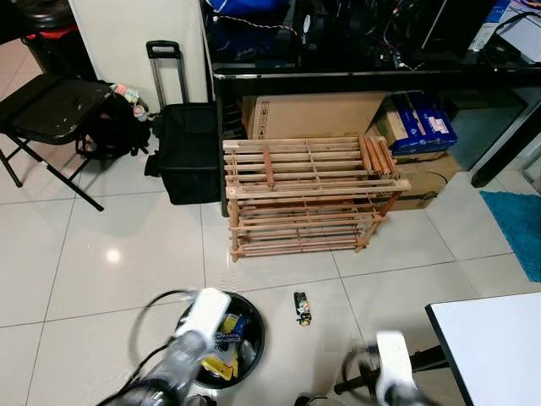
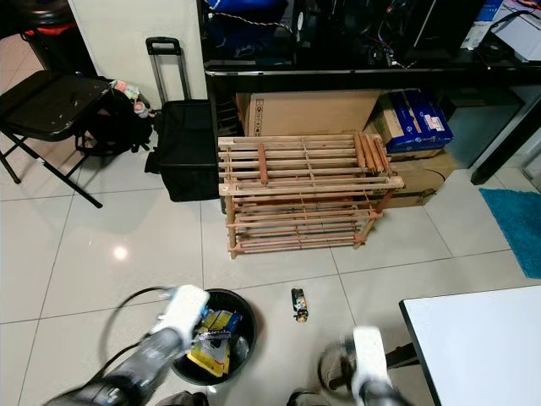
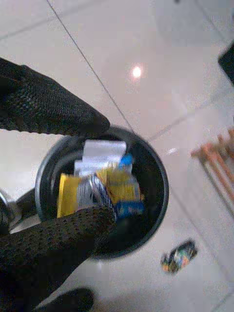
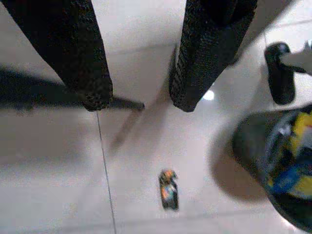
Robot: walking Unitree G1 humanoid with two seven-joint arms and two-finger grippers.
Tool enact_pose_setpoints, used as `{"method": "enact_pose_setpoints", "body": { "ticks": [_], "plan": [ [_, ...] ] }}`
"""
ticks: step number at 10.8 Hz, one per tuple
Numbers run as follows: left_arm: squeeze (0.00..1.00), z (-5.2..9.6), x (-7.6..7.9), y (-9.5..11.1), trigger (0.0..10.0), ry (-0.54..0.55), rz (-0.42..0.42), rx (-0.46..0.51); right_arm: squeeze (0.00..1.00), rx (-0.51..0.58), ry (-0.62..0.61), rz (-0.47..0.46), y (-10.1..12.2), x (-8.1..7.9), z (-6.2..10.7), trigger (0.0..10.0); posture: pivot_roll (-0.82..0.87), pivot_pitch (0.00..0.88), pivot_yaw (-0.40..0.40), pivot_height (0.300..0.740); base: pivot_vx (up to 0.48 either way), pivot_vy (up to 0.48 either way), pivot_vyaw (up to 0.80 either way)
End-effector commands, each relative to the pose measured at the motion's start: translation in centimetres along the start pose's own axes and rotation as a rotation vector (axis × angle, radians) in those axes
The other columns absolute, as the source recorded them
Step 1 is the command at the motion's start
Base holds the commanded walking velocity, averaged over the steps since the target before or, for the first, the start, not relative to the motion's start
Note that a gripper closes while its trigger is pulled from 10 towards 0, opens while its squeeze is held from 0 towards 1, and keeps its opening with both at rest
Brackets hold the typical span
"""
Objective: Picking trash to rubbish bin
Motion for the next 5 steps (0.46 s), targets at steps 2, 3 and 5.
{"method": "enact_pose_setpoints", "body": {
  "ticks": [2,3,5],
  "plan": [
    [0.0,0.6,-1.9,-1.5,10.0,0.123,0.055,0.011,0.0,0.033,0.034,0.034,1.0,-0.6,-0.2,10.0,-0.01,0.06,-0.063,0.74,0.0,0.0,0.0],
    [0.0,0.8,-2.5,-1.7,10.0,0.154,0.071,0.021,0.0,0.062,0.053,0.058,1.8,-0.9,-0.3,10.0,-0.01,0.055,-0.062,0.74,0.0,0.0,0.0],
    [0.0,1.5,-5.2,0.7,10.0,0.295,0.131,0.211,0.0,0.334,0.185,0.112,8.4,-2.8,0.0,10.0,-0.01,0.024,-0.06,0.74,0.0,0.0,0.0]
  ]
}}
Point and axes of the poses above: a point about 5 cm out from each wrist's last joint towards the gripper, its own z axis pointing back from the gripper into the wrist, its own y axis along the axis of the wrist's last joint, x = y × z, the point moved 4 cm from there along -z, pointing out of the wrist towards the gripper, and after that the axes turned 2 degrees about -z, right-handed, at the moved point
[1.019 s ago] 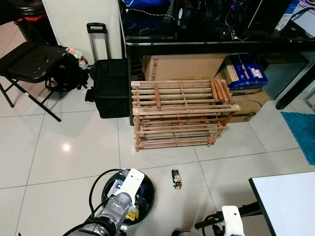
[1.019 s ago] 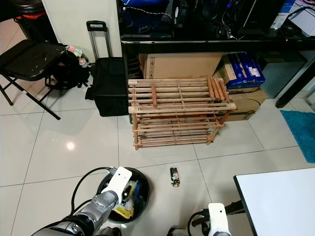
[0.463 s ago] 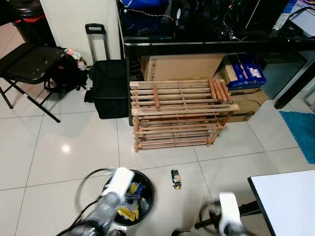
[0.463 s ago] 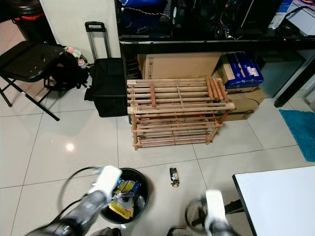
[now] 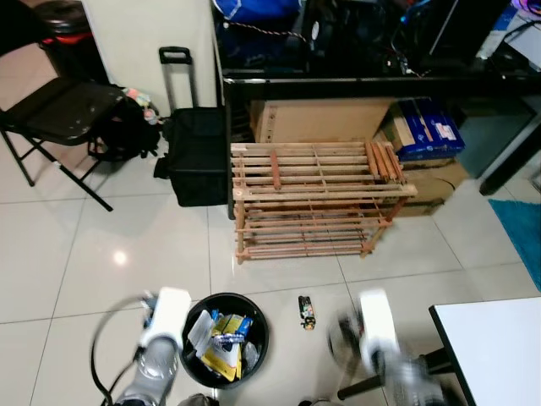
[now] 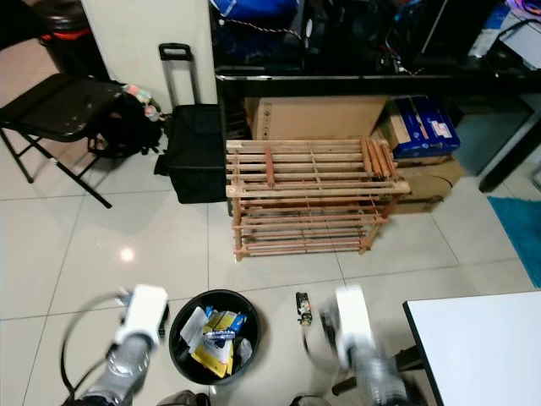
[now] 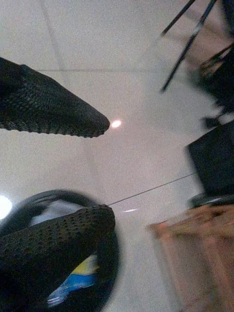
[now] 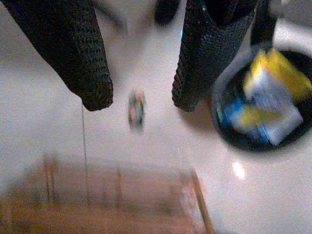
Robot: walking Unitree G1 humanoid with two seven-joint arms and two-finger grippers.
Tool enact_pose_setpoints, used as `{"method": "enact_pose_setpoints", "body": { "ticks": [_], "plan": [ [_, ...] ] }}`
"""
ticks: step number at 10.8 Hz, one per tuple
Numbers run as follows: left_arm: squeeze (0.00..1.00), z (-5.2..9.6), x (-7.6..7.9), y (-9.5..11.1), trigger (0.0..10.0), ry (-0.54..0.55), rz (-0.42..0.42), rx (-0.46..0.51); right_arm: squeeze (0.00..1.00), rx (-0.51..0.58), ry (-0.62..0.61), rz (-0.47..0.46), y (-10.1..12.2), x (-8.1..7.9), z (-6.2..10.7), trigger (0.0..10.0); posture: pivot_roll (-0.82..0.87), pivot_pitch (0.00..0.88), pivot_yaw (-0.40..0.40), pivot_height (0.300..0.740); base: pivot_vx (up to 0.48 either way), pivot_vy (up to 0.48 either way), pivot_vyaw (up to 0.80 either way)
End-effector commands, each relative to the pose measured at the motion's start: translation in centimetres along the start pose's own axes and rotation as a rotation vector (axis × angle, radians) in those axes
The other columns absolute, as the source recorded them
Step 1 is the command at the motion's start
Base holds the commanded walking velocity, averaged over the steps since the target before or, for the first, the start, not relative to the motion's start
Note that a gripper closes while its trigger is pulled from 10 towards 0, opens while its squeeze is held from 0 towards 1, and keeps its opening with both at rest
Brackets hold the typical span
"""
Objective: Picking trash to rubbish bin
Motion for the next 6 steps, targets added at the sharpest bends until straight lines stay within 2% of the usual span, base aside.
{"method": "enact_pose_setpoints", "body": {
  "ticks": [1,2,5,6],
  "plan": [
    [0.0,-0.2,-1.1,1.6,10.0,0.054,0.023,0.093,0.0,0.096,0.036,0.012,2.1,0.0,-0.2,10.0,-0.01,0.018,-0.06,0.74,0.0,0.0,0.0],
    [0.0,-0.4,-1.9,3.5,10.0,0.086,0.036,0.181,0.0,0.19,0.073,0.054,4.4,-0.5,-0.5,10.0,0.0,0.006,-0.06,0.74,0.0,0.0,0.0],
    [0.0,0.2,-3.1,10.1,10.0,0.146,0.043,0.461,0.0,0.525,0.095,0.039,12.6,-1.4,0.1,10.0,0.0,0.0,-0.052,0.74,0.0,0.0,0.0],
    [0.0,0.6,-3.5,13.2,10.0,0.159,0.051,0.57,0.0,0.652,0.095,0.027,16.3,-2.0,0.9,10.0,0.01,0.0,-0.052,0.74,0.0,0.0,0.0]
  ]
}}
Point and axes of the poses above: a point about 5 cm out from each wrist's last joint towards the gripper, its own z axis pointing back from the gripper into the wrist, its own y axis along the axis of the wrist's last joint, x = y × z, the point moved 4 cm from there along -z, pointing out of the wrist towards the gripper, and after that the axes turned 2 degrees about -z, right-handed, at the moved point
